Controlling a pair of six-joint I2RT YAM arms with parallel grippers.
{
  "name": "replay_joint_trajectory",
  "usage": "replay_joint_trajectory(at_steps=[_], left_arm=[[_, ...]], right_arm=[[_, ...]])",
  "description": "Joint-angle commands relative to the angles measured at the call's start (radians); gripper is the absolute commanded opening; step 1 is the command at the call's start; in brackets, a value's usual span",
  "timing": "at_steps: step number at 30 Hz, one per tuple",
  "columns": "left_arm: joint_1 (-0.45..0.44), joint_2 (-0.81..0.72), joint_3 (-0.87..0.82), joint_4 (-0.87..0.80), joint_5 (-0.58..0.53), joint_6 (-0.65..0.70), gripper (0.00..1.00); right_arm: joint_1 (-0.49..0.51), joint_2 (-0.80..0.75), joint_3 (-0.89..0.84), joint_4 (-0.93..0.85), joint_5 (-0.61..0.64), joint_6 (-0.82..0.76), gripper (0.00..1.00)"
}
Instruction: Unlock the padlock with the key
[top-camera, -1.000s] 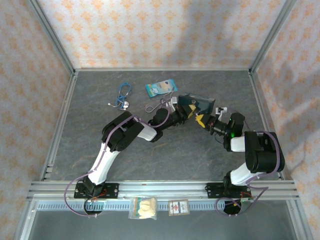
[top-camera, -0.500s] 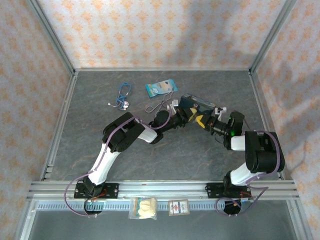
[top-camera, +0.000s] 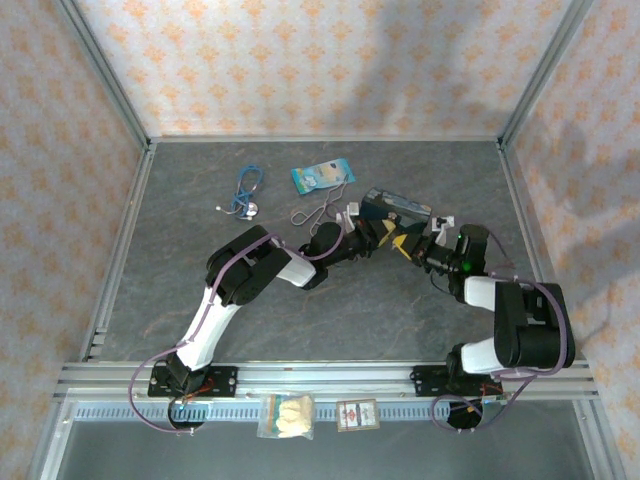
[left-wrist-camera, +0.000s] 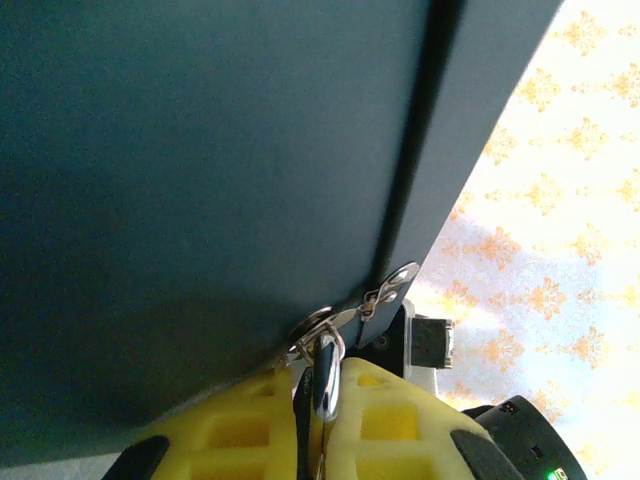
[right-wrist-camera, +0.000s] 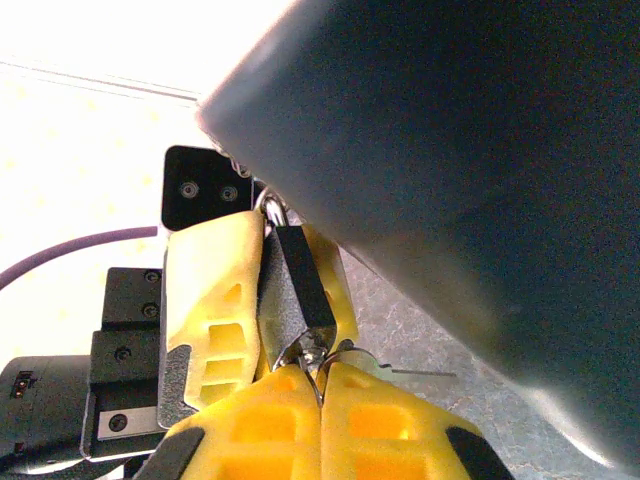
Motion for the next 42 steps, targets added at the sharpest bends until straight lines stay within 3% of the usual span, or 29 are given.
replay_joint_trajectory(at_steps=[1, 23, 28, 31, 35, 42], left_arm=[[-0.036, -0.038, 0.018, 0.108, 0.066, -0.023, 0.0], [-0.015, -0.035, 0.05, 0.077, -0.156, 0.016, 0.0], [-0.013, -0.03, 0.069, 0.089, -0.161, 0.017, 0.0], [-0.013, -0.03, 0.073, 0.094, -0.155, 0.012, 0.0], [-0.013, -0.03, 0.066, 0.106, -0.153, 0.0, 0.0], [-0.008, -0.025, 0.065, 0.115, -0.151, -0.013, 0.0]], right_arm=[[-0.012, -0.005, 0.052, -0.061, 0.156, -0.083, 0.0], [-0.011, -0.092, 0.005, -0.304, 0.302, -0.243, 0.0], [-0.012, -0.096, 0.015, -0.323, 0.323, -0.267, 0.01], [-0.012, -0.094, 0.025, -0.301, 0.302, -0.264, 0.21], [-0.011, -0.111, 0.035, -0.271, 0.286, -0.246, 0.38], [-0.013, -0.152, 0.031, -0.288, 0.3, -0.246, 0.51]])
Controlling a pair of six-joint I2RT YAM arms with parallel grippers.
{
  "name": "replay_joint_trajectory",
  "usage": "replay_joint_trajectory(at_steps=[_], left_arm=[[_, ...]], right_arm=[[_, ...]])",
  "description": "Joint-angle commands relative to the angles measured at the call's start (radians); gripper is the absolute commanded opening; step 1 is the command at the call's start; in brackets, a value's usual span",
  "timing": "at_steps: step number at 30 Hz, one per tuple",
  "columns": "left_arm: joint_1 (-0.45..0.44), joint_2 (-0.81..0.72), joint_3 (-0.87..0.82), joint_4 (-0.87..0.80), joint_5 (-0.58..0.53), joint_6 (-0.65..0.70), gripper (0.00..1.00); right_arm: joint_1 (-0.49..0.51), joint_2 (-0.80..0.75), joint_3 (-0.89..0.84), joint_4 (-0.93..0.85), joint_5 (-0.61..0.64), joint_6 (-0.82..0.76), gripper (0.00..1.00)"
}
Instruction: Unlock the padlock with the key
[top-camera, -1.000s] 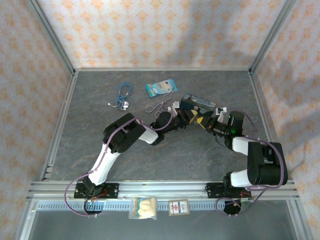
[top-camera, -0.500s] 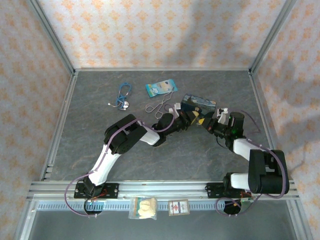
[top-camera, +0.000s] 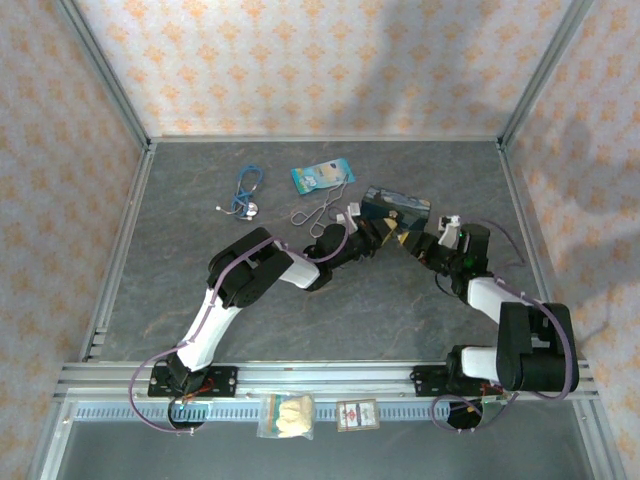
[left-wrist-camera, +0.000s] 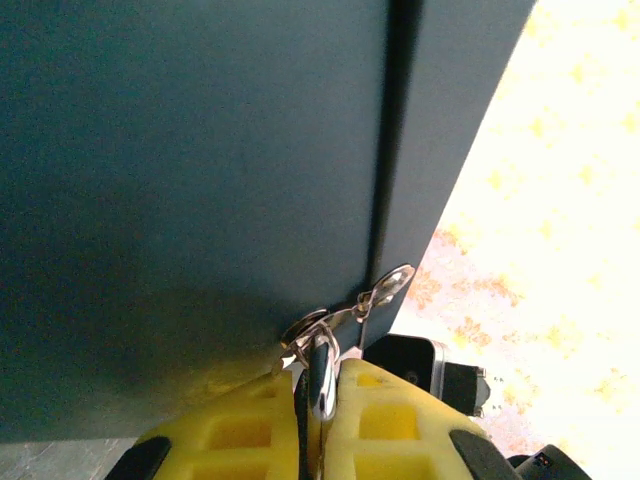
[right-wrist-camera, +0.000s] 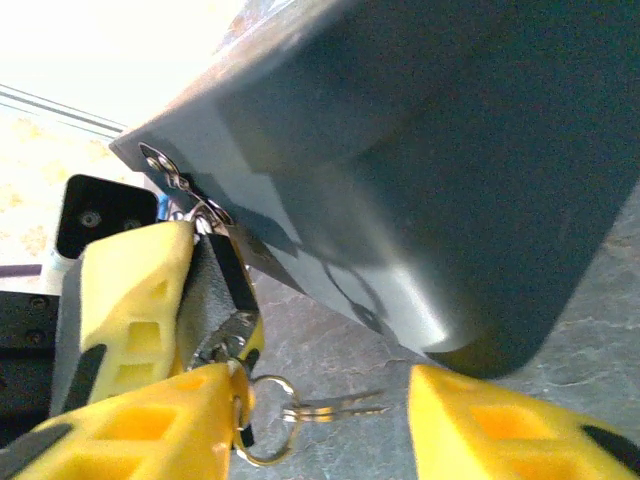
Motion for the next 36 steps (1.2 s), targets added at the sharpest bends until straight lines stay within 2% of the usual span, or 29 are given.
replay_joint_trajectory(at_steps=[1, 4, 8, 10, 13, 22, 33, 36], left_arm=[[0.013, -0.026, 0.041, 0.15, -0.021, -0.024, 0.0], [0.017, -0.031, 0.041, 0.141, -0.019, -0.025, 0.0], [0.018, -0.03, 0.044, 0.131, -0.012, -0.022, 0.0], [0.018, -0.031, 0.044, 0.125, -0.008, -0.022, 0.0], [0.017, -0.031, 0.045, 0.12, -0.001, -0.022, 0.0], [0.011, -0.033, 0.047, 0.108, 0.022, -0.025, 0.0], [0.006, -0.041, 0.041, 0.102, 0.032, -0.026, 0.0], [0.002, -0.037, 0.044, 0.104, 0.032, -0.025, 0.0]], right_arm=[[-0.016, -0.04, -0.001, -0.018, 0.064, 0.001, 0.54], [-0.016, -0.081, -0.015, 0.023, 0.031, 0.03, 0.58], [-0.015, -0.092, -0.042, 0.113, -0.015, 0.104, 0.59], [-0.015, -0.088, -0.07, 0.219, -0.061, 0.174, 0.55], [-0.016, -0.054, -0.093, 0.336, -0.085, 0.247, 0.41], [-0.004, 0.021, -0.089, 0.447, -0.115, 0.261, 0.35], [0.023, 0.089, -0.075, 0.455, -0.125, 0.228, 0.31], [0.03, 0.084, -0.076, 0.456, -0.119, 0.23, 0.23]])
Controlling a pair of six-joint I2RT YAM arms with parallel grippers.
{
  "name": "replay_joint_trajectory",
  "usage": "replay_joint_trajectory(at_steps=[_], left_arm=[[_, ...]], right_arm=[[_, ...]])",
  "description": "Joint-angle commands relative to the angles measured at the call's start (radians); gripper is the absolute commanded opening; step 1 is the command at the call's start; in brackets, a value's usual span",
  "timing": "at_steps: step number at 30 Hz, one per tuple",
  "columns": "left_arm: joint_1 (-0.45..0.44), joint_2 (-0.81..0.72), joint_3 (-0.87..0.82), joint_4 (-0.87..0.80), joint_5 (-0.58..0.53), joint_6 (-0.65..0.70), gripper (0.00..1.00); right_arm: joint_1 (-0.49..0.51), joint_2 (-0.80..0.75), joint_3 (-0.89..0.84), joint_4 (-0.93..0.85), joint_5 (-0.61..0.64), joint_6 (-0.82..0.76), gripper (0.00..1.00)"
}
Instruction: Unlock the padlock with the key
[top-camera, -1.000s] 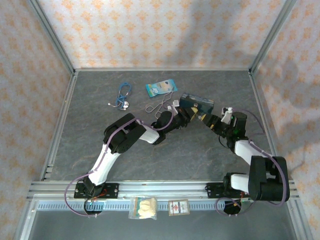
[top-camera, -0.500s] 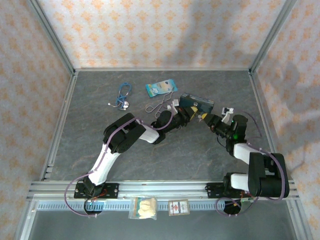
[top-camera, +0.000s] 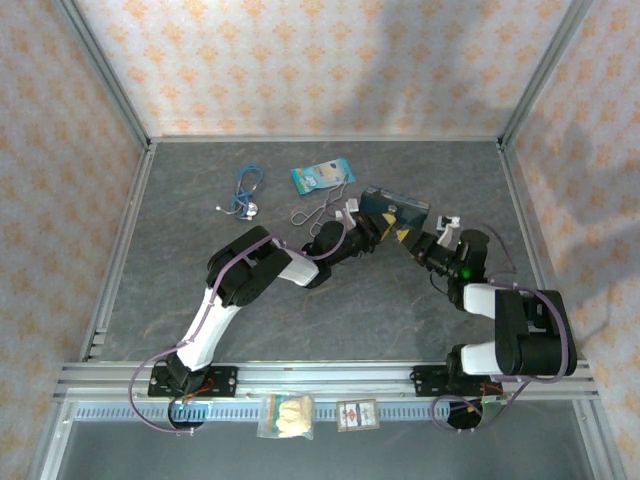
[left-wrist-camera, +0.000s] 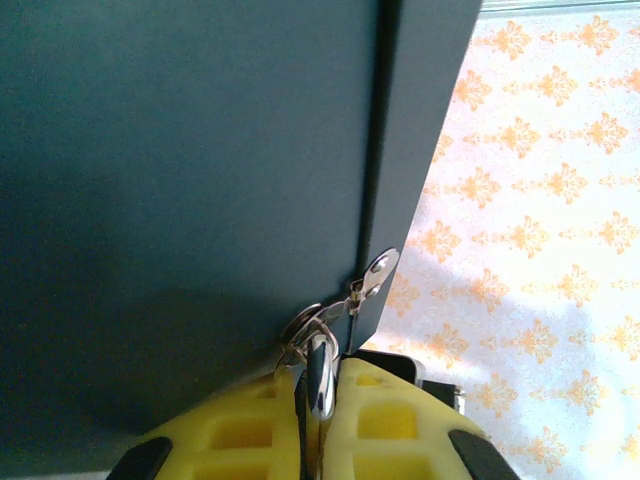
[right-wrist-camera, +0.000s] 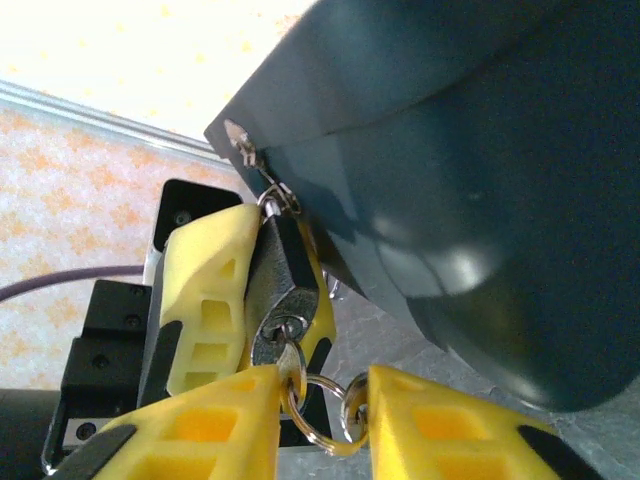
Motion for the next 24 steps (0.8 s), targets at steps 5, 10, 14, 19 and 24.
replay_joint_trajectory(at_steps=[5, 10, 14, 19, 24], left_arm=[[-0.016, -0.037, 0.029, 0.085, 0.028, -0.016, 0.0], [-0.024, -0.044, -0.005, 0.106, 0.032, -0.031, 0.0], [-0.032, -0.045, -0.018, 0.117, 0.032, -0.037, 0.0], [-0.039, -0.027, 0.002, 0.14, 0.067, -0.044, 0.0], [-0.042, -0.016, -0.023, 0.228, 0.117, -0.045, 0.0]], right_arm=[[0.008, 0.002, 0.015, 0.074, -0.008, -0.003, 0.16], [0.009, 0.02, 0.031, 0.078, 0.002, -0.003, 0.14], [0.008, 0.041, 0.033, 0.11, -0.018, 0.017, 0.03], [0.008, 0.052, 0.03, 0.152, -0.032, 0.081, 0.0], [0.008, 0.086, 0.079, 0.113, -0.061, 0.188, 0.0]])
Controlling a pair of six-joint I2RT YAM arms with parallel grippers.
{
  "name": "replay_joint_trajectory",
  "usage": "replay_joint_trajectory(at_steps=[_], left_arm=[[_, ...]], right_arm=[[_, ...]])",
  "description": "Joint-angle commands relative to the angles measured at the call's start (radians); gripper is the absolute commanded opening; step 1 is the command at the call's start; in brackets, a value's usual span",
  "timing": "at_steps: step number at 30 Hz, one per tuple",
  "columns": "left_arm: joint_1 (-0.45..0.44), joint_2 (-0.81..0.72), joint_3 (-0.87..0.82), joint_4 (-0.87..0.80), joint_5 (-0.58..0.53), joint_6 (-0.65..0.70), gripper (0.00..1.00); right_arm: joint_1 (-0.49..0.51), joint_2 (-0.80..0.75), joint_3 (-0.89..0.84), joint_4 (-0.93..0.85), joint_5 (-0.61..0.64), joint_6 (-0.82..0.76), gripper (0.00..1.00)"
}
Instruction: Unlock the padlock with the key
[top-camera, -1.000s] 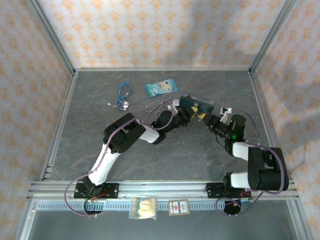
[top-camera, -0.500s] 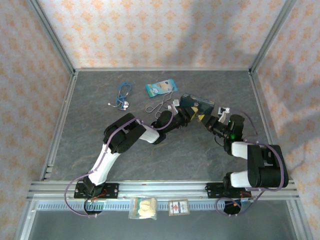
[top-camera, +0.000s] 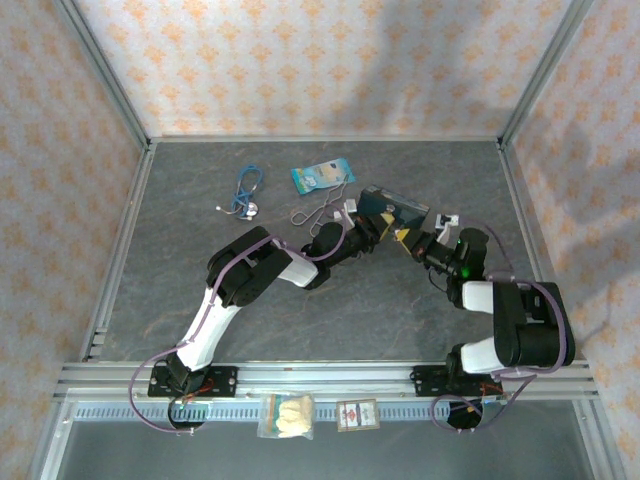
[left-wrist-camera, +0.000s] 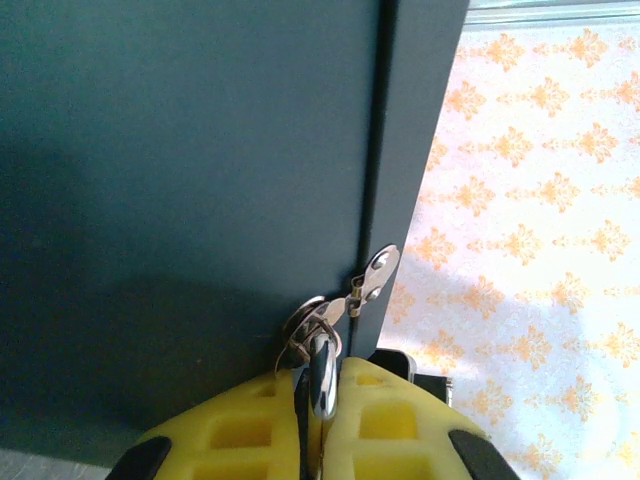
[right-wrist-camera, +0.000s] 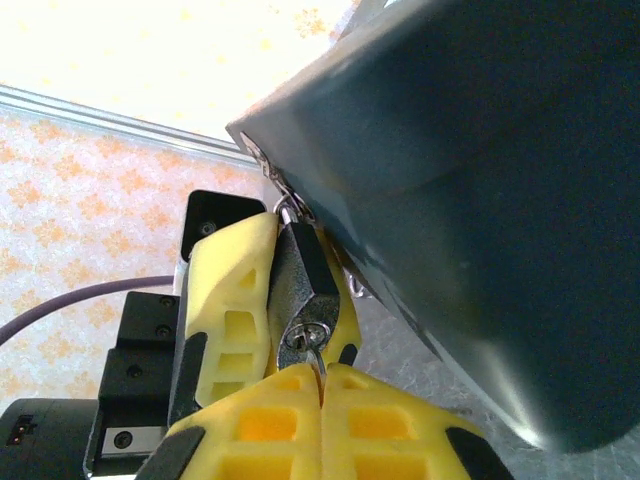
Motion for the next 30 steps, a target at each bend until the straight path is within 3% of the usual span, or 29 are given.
replay_joint_trajectory(at_steps=[1, 12, 17, 18, 30], left_arm=[[-0.041, -0.011, -0.015, 0.233, 0.132, -0.039, 0.0], [-0.033, 0.079, -0.058, 0.573, 0.173, -0.011, 0.0], [-0.026, 0.088, -0.069, 0.584, 0.204, 0.07, 0.0], [-0.027, 0.089, -0.064, 0.584, 0.214, 0.085, 0.0], [-0.018, 0.105, -0.017, 0.584, 0.227, 0.114, 0.0]], right_arm=[[0.006, 0.04, 0.066, 0.058, -0.034, 0.128, 0.0], [-0.017, 0.189, 0.091, 0.433, -0.161, 0.768, 0.0], [-0.023, 0.353, 0.039, 0.952, -0.07, 1.234, 0.0], [-0.022, 0.382, 0.038, 0.991, -0.055, 1.308, 0.0], [-0.026, 0.368, 0.062, 0.974, -0.034, 1.27, 0.0]])
